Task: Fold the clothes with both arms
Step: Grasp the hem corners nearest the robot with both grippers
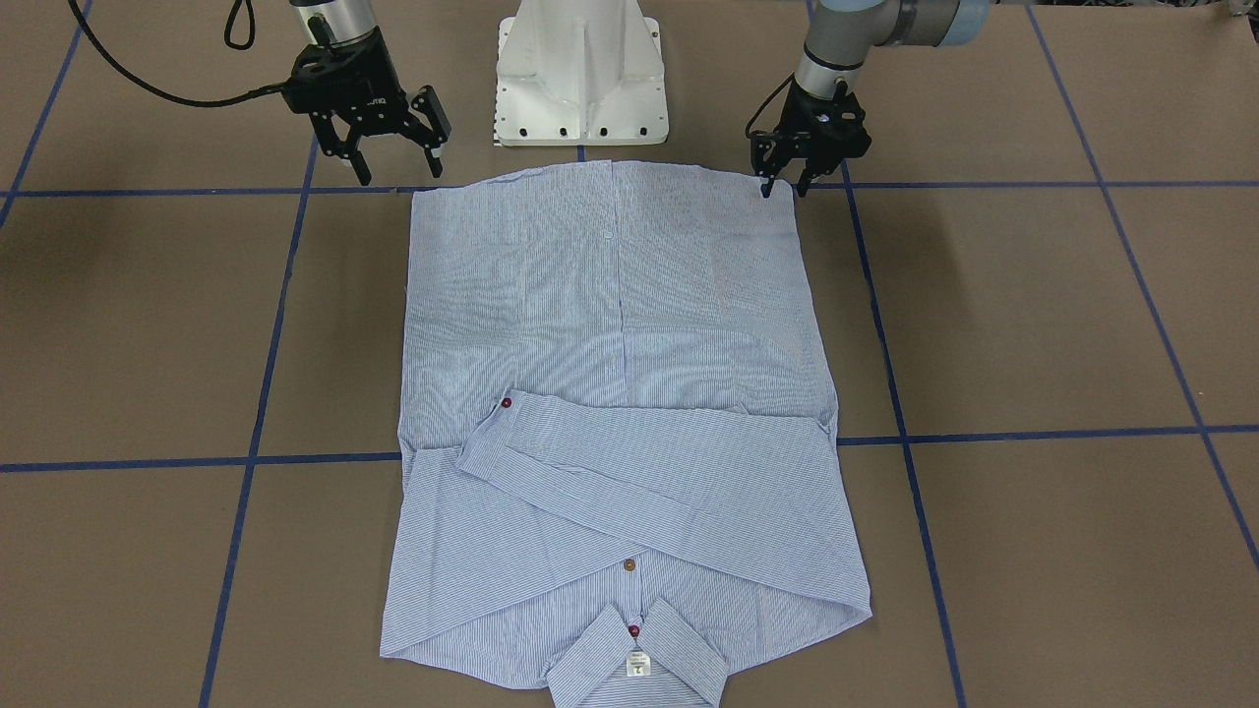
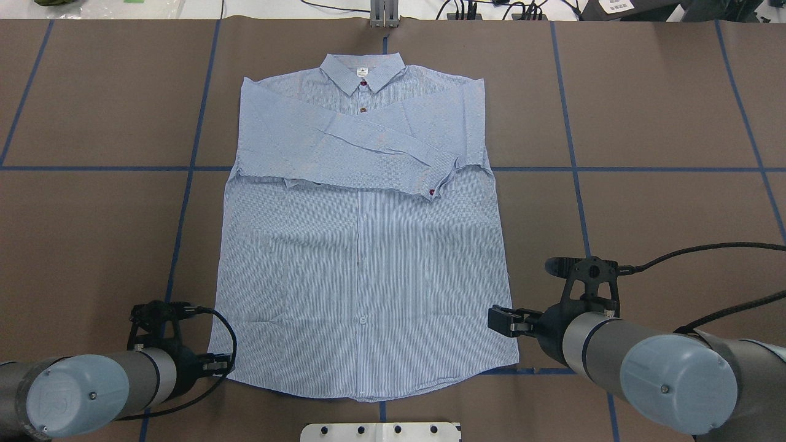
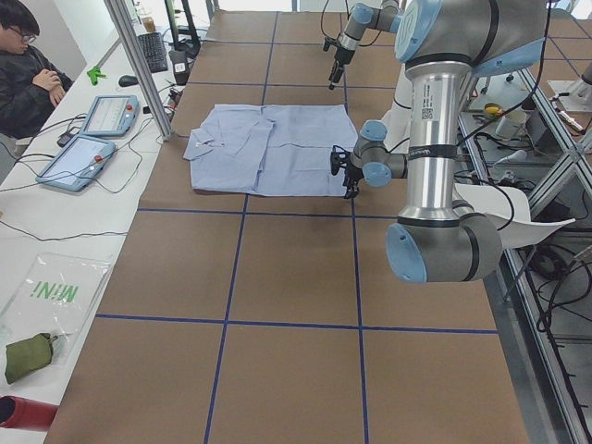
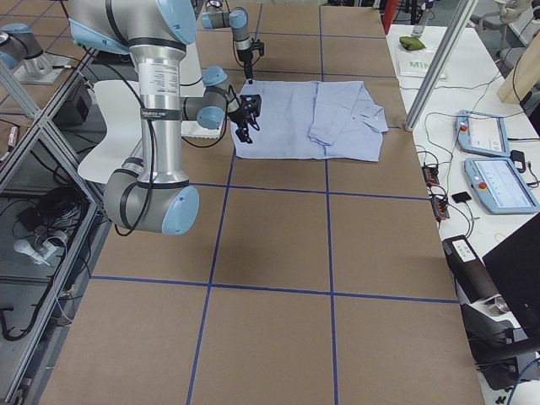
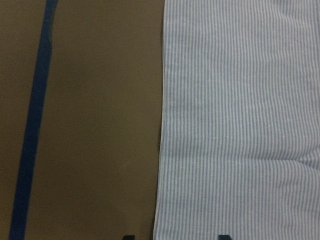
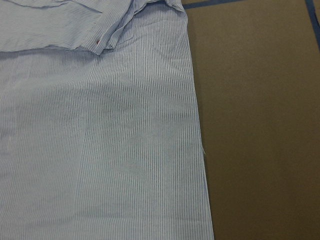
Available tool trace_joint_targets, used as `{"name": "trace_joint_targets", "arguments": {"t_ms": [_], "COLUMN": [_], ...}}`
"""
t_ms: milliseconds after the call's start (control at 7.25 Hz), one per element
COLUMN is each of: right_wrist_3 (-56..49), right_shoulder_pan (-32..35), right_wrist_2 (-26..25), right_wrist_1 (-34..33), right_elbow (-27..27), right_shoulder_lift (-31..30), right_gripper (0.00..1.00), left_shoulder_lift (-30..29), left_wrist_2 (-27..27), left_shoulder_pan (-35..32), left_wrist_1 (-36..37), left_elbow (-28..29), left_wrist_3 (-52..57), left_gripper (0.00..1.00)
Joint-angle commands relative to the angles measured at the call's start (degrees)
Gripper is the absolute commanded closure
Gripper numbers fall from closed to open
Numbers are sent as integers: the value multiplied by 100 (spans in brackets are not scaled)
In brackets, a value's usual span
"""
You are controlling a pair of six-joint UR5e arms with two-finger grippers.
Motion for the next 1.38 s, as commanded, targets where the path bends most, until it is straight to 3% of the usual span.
{"name": "trace_joint_targets", "arguments": {"t_ms": [0,276,414,551,827,1241], "right_wrist_3": [0,0,0,0,35,957], "right_shoulder_pan": [-9,-35,-53,-53,-132,-1070], "right_wrist_2": [-17,-79,-79,-79,-123,-1193], "right_wrist_1": [0,0,0,0,9,0], "right_elbow": [-9,-9,-9,-9,-18,-306], "right_shoulder_lift": [-24,-33,-33,-42,-173,-235], "right_gripper": [0,0,0,0,0,2], "left_shoulder_lift": [-9,0,0,8,26,8], "left_wrist_2": [-1,-1,-1,-1,8,8], "left_shoulder_pan": [63,72,72,72,63,63], "left_wrist_1": [-25,-25,-25,-16,-16,-8], "left_elbow": [-15,-24,-41,-76,-181,-278], "left_wrist_3": [-20,-20,-20,-20,41,-3], "left_gripper": [55,71,91,100,100,100]}}
